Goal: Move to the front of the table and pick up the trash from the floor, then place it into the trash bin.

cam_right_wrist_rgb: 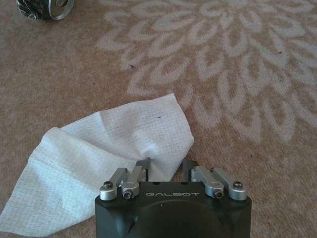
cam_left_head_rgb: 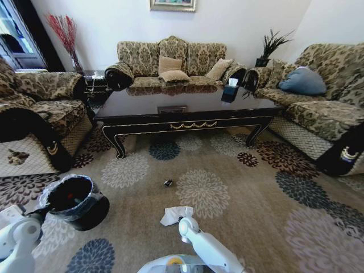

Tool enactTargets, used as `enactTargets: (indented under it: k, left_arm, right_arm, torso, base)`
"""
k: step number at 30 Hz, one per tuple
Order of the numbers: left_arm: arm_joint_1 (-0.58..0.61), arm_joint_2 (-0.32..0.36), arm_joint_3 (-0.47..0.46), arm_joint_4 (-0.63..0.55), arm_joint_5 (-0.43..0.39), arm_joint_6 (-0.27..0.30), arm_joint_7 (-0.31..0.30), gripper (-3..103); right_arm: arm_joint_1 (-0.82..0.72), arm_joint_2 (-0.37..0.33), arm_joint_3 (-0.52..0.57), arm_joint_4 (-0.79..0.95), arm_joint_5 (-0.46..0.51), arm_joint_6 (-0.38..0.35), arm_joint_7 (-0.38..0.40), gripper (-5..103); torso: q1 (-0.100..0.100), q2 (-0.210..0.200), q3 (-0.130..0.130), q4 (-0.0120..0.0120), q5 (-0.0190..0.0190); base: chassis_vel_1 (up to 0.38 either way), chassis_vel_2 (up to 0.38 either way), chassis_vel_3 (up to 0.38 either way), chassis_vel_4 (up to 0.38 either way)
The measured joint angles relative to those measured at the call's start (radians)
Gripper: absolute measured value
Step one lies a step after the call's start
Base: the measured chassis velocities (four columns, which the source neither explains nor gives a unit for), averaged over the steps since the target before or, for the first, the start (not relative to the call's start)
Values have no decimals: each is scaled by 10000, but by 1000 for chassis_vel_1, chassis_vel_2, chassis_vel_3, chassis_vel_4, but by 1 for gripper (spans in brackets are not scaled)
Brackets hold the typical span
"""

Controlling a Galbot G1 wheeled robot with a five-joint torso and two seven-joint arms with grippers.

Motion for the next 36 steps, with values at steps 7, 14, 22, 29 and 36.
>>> enactTargets:
  k: [7, 14, 22, 29, 36]
  left_arm:
    - [-5, 0, 11, -6, 5, 0, -1, 4]
    - [-20, 4, 46, 86, 19, -31, -1, 4]
    - [40, -159, 466, -363, 122, -30, -13, 4]
    - [-33, -582, 1369, -1372, 310, 192, -240, 4]
    - [-616, -893, 2747, -2020, 634, 395, -616, 4]
  right_arm:
    - [6, -112, -45, 462, -122, 120, -22, 14]
    - [71, -378, -281, 1349, -295, 170, 98, 1]
    - [829, -871, -575, 2674, -755, 409, 97, 0]
    - [2384, -1482, -1090, 4241, -525, 508, 115, 0]
    - [4159, -1903, -1987, 5318, -56, 722, -72, 0]
  torso:
    - [1, -3, 2, 4, 6]
    - [1, -3, 1, -2, 0]
    - [2, -3, 0, -2, 0]
    - [1, -3, 0, 0, 1]
    - [2, -3, 1, -6, 0]
  base:
    - [0, 0, 0, 0]
    - [0, 0, 0, 0]
    - [0, 0, 0, 0]
    - [0, 0, 0, 0]
    - [0, 0, 0, 0]
